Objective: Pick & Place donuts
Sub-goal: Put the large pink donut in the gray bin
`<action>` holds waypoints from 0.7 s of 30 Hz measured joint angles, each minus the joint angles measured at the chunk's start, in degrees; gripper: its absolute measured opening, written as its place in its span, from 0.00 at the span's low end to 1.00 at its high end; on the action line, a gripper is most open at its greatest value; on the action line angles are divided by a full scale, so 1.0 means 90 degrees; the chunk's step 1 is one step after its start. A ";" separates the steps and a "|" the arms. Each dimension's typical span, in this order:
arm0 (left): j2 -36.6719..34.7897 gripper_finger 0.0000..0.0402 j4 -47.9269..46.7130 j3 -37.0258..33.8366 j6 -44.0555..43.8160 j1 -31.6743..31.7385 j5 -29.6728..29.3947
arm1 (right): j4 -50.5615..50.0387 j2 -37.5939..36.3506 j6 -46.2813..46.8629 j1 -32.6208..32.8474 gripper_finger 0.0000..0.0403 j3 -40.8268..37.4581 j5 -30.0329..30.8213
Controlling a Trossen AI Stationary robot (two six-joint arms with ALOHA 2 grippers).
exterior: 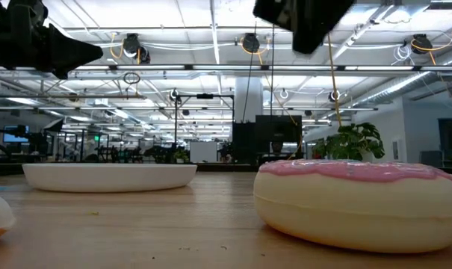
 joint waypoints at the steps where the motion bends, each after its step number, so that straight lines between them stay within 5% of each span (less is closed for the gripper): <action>1: 0.0000 0.12 0.0000 0.0000 0.0000 0.0000 0.0000 | -0.0008 0.0001 0.0005 -0.0030 0.14 -0.0066 -0.0080; 12: 0.0000 0.12 -0.0003 0.0000 -0.0028 0.0000 0.0004 | 0.0886 0.0003 -0.0425 -0.0073 0.59 -0.0805 0.0278; 21: 0.0000 0.12 -0.0051 0.0000 -0.0220 0.0000 0.0012 | 0.1599 0.0001 -0.0675 -0.0119 0.71 -0.1485 0.0269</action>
